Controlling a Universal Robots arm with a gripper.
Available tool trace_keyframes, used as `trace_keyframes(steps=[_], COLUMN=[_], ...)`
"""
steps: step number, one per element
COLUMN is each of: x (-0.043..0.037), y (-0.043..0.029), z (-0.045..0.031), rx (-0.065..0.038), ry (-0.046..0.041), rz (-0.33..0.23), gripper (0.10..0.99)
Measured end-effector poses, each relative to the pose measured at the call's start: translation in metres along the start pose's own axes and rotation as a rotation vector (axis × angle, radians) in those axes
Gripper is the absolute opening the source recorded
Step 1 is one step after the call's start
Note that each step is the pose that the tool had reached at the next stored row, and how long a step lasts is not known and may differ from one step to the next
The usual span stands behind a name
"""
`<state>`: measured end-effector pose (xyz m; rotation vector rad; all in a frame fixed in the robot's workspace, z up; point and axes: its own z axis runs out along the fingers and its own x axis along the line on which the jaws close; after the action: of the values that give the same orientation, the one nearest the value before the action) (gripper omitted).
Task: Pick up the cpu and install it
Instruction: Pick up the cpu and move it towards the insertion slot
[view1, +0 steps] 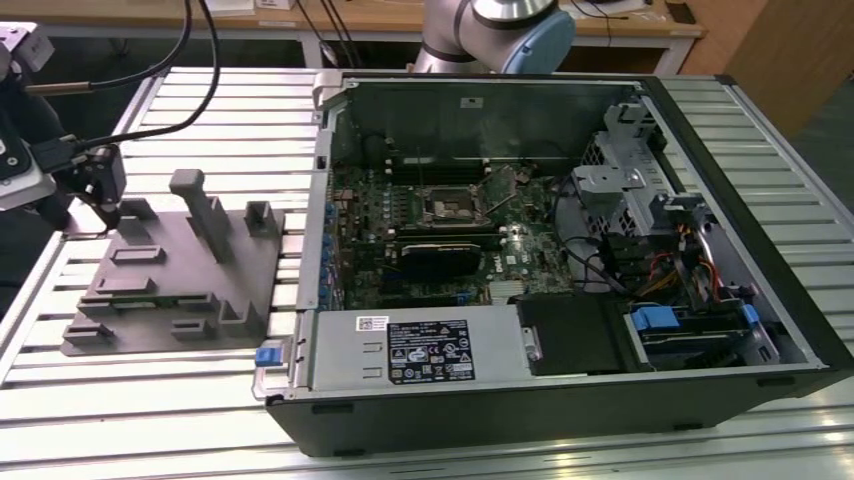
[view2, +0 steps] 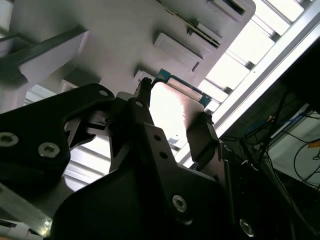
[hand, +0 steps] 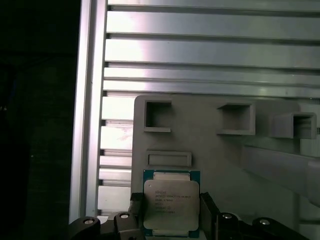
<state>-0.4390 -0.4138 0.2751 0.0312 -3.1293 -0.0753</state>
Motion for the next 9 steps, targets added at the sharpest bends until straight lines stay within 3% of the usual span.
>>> trace_keyframes(steps=[9], x=[0.0001], y=[0.0006], z=[-0.0118], rx=[-0.002], ry=[0.0000], rz=[0.000], gripper=[0.541])
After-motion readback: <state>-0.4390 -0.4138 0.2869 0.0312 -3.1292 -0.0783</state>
